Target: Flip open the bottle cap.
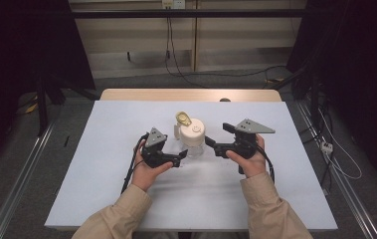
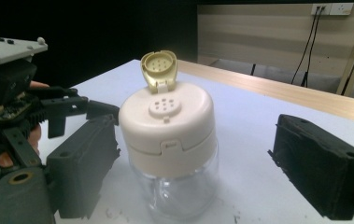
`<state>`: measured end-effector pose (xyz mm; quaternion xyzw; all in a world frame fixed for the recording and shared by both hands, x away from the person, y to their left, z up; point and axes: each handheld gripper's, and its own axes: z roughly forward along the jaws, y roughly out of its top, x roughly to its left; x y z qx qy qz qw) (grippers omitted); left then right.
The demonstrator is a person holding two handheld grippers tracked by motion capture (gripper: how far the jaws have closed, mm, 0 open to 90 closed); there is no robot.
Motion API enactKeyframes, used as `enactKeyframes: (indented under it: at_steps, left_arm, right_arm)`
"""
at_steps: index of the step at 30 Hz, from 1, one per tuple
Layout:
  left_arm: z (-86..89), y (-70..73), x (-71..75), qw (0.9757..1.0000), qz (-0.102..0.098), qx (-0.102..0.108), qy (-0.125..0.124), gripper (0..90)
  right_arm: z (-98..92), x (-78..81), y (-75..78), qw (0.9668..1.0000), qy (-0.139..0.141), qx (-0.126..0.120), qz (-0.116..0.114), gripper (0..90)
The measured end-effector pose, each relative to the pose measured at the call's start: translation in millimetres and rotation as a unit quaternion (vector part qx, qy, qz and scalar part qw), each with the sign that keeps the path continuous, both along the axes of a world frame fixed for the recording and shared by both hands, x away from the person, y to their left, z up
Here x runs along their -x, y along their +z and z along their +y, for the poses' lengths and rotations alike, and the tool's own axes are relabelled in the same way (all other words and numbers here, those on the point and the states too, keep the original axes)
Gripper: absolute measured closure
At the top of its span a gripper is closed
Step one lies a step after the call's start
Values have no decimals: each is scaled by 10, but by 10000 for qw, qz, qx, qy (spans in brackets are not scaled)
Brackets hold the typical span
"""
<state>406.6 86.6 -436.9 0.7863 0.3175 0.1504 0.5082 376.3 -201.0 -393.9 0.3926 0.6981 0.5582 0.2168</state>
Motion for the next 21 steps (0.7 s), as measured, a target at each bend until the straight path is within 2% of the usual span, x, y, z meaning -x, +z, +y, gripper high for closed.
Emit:
enactKeyframes:
  at_steps: [5, 7, 10, 13, 16, 21]
  left_arm:
    - [136, -17, 74, 10000, 16, -65, -39, 50]
    - [190, -27, 105, 10000, 63, -6, -70, 53]
    - [247, -41, 119, 10000, 64, -30, -65, 55]
    - [368, -48, 135, 10000, 99, -13, 4, 55]
    - [461, -36, 157, 9999, 118, 109, 9, 55]
    - [604, -15, 202, 9998, 93, 115, 118, 56]
  right_arm:
    - [-86, 95, -76, 10000, -55, 58, 40, 120]
    - [-124, 123, -108, 9999, -83, 52, 72, 116]
    - [-180, 169, -156, 9999, -135, 64, 74, 116]
    - [-225, 220, -201, 9997, -182, 116, 125, 114]
    - [-266, 287, -230, 9996, -196, 143, 139, 114]
    - [-339, 403, -269, 9994, -220, 227, 109, 114]
